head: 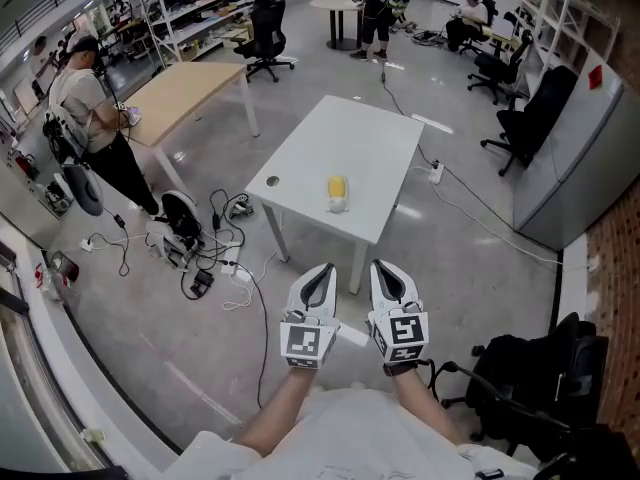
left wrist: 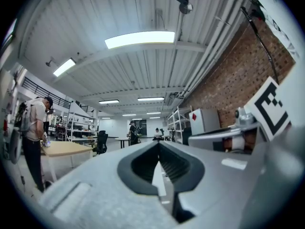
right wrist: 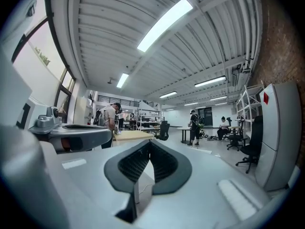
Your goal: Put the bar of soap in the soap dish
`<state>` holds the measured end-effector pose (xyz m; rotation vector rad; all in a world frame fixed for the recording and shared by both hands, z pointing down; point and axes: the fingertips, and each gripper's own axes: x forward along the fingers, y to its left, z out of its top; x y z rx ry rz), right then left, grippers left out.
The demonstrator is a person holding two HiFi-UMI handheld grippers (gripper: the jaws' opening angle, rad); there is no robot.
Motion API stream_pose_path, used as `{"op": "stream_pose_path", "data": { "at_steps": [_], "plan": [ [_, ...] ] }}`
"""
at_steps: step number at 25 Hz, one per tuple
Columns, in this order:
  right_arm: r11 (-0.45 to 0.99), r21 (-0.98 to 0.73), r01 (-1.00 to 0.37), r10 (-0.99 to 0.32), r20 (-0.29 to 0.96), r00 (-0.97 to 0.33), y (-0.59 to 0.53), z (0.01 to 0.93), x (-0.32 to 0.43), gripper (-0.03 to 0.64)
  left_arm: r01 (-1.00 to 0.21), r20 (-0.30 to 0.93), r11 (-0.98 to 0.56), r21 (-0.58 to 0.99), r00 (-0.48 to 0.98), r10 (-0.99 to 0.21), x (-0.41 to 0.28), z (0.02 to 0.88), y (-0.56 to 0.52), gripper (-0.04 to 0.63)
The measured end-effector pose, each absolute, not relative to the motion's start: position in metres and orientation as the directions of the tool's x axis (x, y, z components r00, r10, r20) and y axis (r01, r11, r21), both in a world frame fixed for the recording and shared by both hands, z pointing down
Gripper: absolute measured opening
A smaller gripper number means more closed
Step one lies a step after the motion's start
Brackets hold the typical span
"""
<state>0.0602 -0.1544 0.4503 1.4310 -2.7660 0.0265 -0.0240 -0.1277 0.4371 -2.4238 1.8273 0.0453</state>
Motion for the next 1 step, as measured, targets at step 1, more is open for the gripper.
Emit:
{"op": "stream_pose_path", "data": {
  "at_steps": [1],
  "plan": [
    [0.577,-0.004,-0.817,-0.816,0.034,-0.577,-0.1545,0.4519,0.0602,0.011,-0.959,-0.086,-0.275,-0.065,0.280,-0.956,-0.0239,0.4386,-0.1272,0.002]
  ]
}}
